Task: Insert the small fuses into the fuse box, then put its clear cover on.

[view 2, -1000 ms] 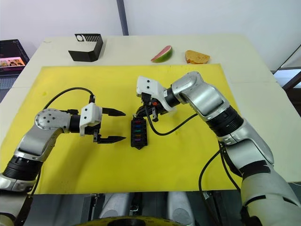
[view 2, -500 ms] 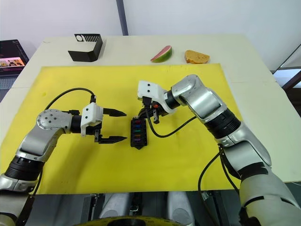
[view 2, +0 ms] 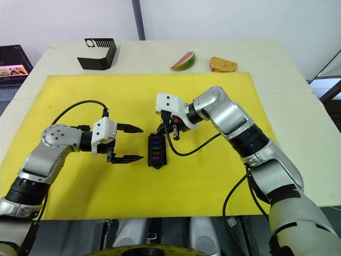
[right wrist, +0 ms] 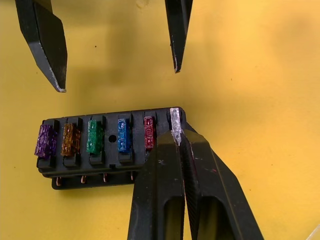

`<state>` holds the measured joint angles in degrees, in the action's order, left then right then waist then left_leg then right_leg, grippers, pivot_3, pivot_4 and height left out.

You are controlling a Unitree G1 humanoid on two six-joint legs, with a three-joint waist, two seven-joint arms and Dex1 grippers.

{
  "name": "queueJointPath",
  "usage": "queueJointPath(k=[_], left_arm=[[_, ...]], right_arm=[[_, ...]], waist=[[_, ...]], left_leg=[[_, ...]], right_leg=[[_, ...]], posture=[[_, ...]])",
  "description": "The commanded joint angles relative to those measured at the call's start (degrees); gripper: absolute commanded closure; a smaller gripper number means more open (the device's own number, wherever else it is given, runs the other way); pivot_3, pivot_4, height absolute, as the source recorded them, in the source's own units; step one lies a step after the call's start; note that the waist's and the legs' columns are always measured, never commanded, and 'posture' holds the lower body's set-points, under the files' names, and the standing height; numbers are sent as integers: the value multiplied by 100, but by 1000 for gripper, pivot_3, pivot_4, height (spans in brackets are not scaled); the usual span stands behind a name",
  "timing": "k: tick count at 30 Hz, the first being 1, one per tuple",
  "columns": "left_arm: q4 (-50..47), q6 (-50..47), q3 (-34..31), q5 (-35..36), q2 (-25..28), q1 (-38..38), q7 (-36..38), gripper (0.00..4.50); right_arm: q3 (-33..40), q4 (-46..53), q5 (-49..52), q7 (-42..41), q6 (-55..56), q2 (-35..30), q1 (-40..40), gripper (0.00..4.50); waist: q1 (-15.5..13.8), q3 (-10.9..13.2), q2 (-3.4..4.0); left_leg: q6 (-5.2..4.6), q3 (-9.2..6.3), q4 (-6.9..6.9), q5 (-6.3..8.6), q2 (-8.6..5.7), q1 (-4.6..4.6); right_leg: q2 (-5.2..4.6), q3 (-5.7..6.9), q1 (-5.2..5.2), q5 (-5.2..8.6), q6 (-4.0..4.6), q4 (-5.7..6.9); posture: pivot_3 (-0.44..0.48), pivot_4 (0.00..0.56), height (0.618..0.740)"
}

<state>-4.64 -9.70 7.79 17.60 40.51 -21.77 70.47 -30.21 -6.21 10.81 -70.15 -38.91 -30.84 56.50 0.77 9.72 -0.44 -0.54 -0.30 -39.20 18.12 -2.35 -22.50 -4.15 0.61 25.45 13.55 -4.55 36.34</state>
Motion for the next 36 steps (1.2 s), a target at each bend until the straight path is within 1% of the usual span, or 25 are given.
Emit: queueJointPath(k=[1, 19, 25, 31, 36], left_arm=[[-154, 16, -77, 47, 68, 20, 36, 30], [-183, 30, -76, 7, 91, 53, 63, 30], [-184, 24, -70, 9, 87, 41, 66, 30], [-172, 32, -54, -7, 84, 32, 73, 30], [-175, 29, -46, -16, 73, 32, 66, 30]], right_arm=[[252, 134, 8, -29, 32, 39, 121, 4500], [163, 154, -162, -58, 69, 91, -97, 4500], [63, 45, -412, 7, 301, 107, -195, 4500], [108, 24, -459, -2, 343, 135, -202, 4500], [10, 18, -547, -7, 394, 132, -285, 4500]], waist=[[1, 0, 0], [0, 0, 0], [0, 0, 0], [1, 0, 0], [1, -1, 0]], left_leg=[[0, 0, 0, 0, 0, 0], [1, 0, -1, -1, 0, 0], [1, 0, -2, -1, 0, 1], [2, 0, -3, -1, 0, 2], [2, 0, -3, -1, 0, 3]], right_leg=[[0, 0, 0, 0, 0, 0], [1, 0, 0, 0, 0, 2], [2, 0, 0, 0, 0, 4], [2, 0, -1, 0, 0, 6], [3, 0, -1, 0, 0, 7]], posture=[[0, 150, 740], [0, 150, 740], [0, 150, 740], [0, 150, 740], [0, 150, 740]])
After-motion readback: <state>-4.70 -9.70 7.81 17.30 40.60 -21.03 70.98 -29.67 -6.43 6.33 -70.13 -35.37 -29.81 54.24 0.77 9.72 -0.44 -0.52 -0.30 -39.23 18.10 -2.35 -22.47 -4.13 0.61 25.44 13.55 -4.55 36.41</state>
